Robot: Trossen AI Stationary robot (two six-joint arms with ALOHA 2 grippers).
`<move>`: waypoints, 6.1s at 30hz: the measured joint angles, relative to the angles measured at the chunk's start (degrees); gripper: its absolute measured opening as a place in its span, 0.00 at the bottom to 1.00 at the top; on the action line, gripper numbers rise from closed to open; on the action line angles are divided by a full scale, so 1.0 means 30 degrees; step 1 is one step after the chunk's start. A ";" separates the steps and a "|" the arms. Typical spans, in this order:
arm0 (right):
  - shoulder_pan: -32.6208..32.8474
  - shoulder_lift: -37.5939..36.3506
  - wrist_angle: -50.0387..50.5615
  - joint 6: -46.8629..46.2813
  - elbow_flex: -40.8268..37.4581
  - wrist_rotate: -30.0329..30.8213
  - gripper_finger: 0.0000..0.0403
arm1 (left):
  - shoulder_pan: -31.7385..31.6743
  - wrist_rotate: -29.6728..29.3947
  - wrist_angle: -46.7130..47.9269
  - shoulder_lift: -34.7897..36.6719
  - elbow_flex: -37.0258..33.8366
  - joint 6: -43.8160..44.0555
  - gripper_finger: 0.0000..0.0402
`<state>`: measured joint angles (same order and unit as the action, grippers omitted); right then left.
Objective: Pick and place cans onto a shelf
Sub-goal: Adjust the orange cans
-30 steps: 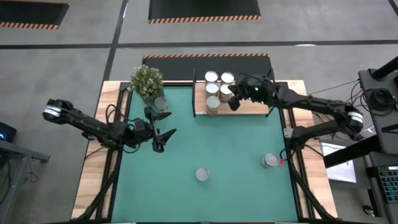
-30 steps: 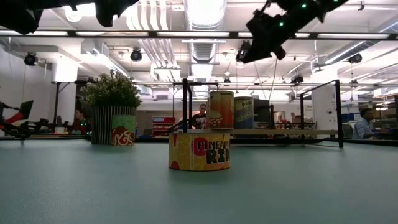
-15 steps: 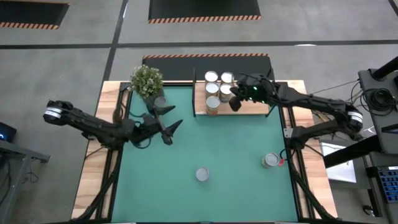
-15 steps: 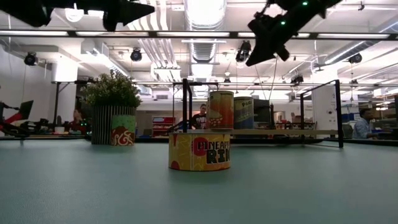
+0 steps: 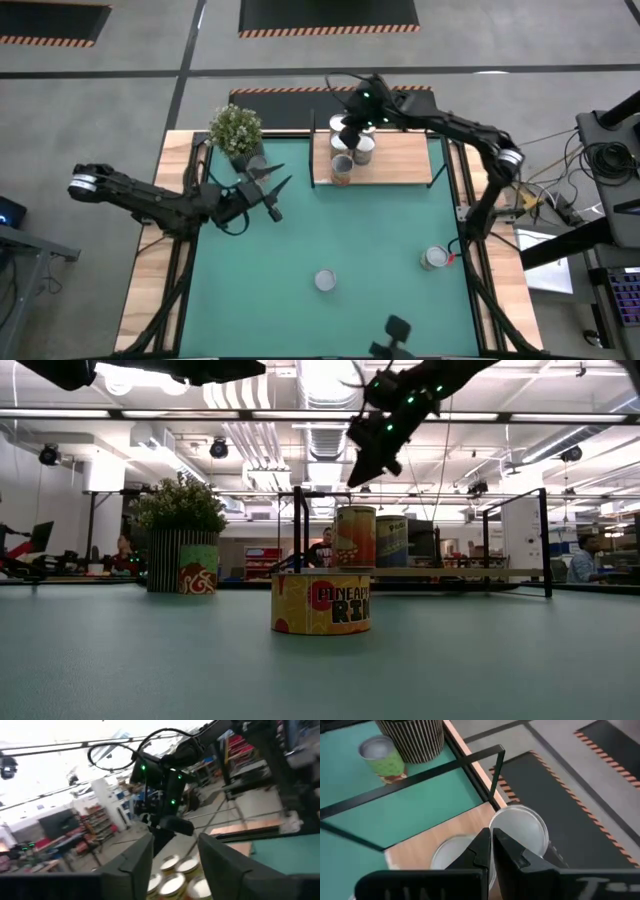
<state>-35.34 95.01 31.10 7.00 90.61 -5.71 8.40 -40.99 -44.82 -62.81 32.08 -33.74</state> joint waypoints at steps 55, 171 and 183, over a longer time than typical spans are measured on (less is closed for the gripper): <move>-0.3596 0.0253 0.4784 -0.1961 -0.1676 0.3226 0.02 | -0.0087 -0.0867 -0.0029 0.0213 -0.0054 -0.3094 0.19; -0.0740 -0.3688 -0.3645 0.5388 -0.8241 -0.2094 0.02 | 0.0597 -0.0656 0.6511 -0.3015 0.4048 0.4279 0.19; -0.0725 -0.3381 -0.3898 0.5222 -0.8425 -0.0240 0.02 | 0.0597 -0.0656 0.6521 -0.3022 0.4048 0.4286 0.19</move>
<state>-37.52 84.87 19.40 22.66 65.34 -6.43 10.20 -42.96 -25.26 -71.88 44.23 -20.88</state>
